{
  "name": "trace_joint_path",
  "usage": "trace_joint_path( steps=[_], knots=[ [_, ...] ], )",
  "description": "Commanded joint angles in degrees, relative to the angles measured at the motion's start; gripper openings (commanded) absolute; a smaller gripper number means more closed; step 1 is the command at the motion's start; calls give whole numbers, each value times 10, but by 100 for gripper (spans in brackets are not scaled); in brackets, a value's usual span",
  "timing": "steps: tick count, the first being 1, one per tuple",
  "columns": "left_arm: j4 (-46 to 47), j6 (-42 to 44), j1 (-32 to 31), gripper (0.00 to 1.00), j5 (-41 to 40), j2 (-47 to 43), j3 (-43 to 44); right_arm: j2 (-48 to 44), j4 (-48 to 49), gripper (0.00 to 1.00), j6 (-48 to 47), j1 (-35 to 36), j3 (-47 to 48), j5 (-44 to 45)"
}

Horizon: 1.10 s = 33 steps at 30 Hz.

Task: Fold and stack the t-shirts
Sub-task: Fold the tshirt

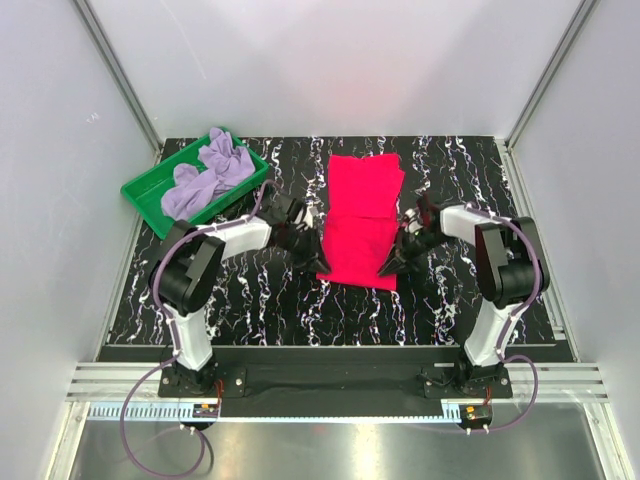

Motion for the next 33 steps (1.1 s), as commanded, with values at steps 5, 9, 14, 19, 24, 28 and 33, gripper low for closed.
trace_joint_path(
  steps=[5, 9, 14, 19, 24, 28, 33],
  knots=[
    [22, 21, 0, 20, -3, -43, -73, -29, 107, 12, 33, 24, -92, -22],
    [21, 12, -2, 20, -24, -44, -112, -8, 121, 8, 19, 12, -124, -6],
    [-19, 36, -6, 20, -60, -77, -126, -37, 111, 8, 13, 2, -161, 0],
    [-53, 58, -17, 32, -90, -153, -142, -137, 55, 20, 5, 2, -173, 32],
    [-34, 43, -19, 60, -76, -170, -127, -194, 7, 48, -5, 2, -153, 67],
    [-12, 10, -17, 66, -44, -123, -91, -184, 3, 61, -11, 0, -140, 94],
    [-6, -18, -16, 68, -40, -84, -77, -160, 38, 66, 5, -10, -146, 88]
  ],
)
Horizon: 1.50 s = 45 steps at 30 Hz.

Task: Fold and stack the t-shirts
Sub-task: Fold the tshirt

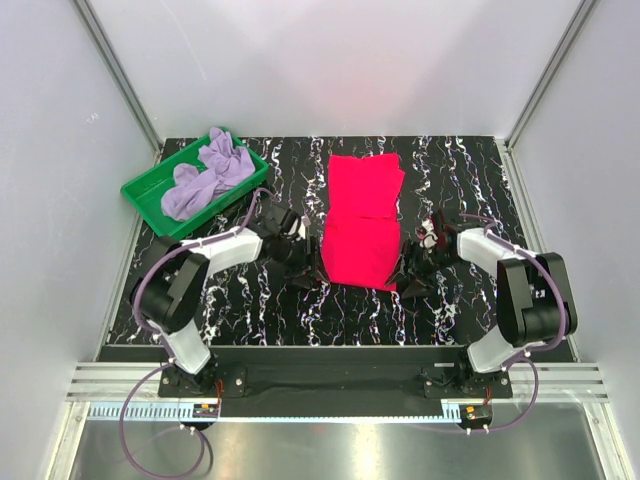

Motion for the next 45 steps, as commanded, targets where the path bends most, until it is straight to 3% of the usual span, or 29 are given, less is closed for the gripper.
trace_joint_path(
  steps=[1, 19, 28, 41, 43, 45],
  knots=[
    [21, -28, 2, 68, 12, 23, 21, 22, 19, 66, 11, -8, 6, 11],
    [59, -77, 28, 60, 24, 76, 7, 76, 105, 59, 55, -10, -28, 2],
    [44, -69, 28, 43, 12, 83, 20, 84, 120, 51, 66, -10, -32, 28],
    [35, -44, 28, 23, 4, 92, 33, 80, 120, 51, 66, -10, -42, 38],
    [37, -42, 29, 12, 5, 93, 36, 86, 124, 51, 68, -10, -41, 39],
    [34, -41, 29, 7, 5, 97, 41, 91, 127, 51, 68, -10, -40, 42]
  ],
)
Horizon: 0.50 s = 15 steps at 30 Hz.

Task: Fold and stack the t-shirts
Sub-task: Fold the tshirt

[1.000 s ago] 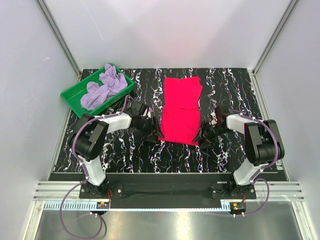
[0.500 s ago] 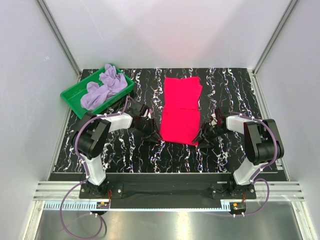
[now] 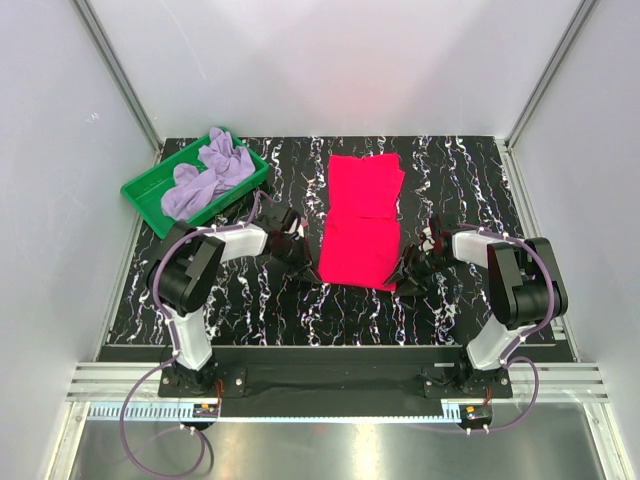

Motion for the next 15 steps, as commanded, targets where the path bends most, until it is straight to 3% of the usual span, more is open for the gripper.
trace_joint_path(
  steps=[1, 4, 15],
  knots=[
    [-1, 16, 1, 5, -15, 11, 24, 20, 29, 51, -11, -2, -14, 64],
    [-7, 20, 0, 0, -17, 10, 27, 27, 29, 50, -12, -2, -11, 66],
    [-7, 24, 1, 0, -16, -14, -4, 35, 40, 44, -10, -1, -12, 72]
  ],
)
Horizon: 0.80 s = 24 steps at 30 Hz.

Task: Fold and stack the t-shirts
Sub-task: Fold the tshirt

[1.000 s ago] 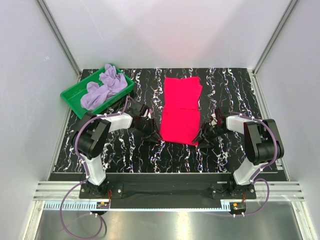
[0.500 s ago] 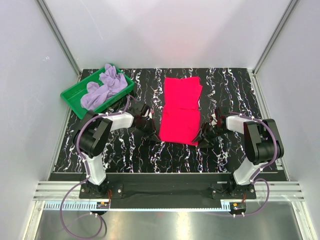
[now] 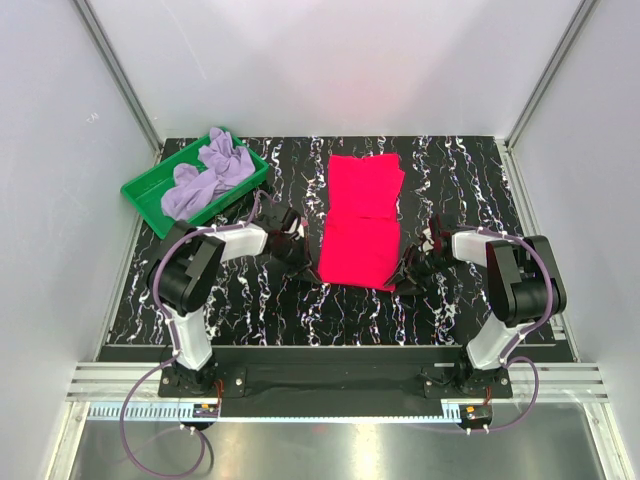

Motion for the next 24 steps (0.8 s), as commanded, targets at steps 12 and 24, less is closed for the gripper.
trace_joint_path(
  steps=[12, 24],
  knots=[
    [1, -3, 0, 63, -32, -9, -5, 25, 32, 43, -20, -1, -12, 76],
    [8, 4, 2, 14, -29, 31, 18, 30, 26, 41, -18, -2, -8, 79]
  ],
)
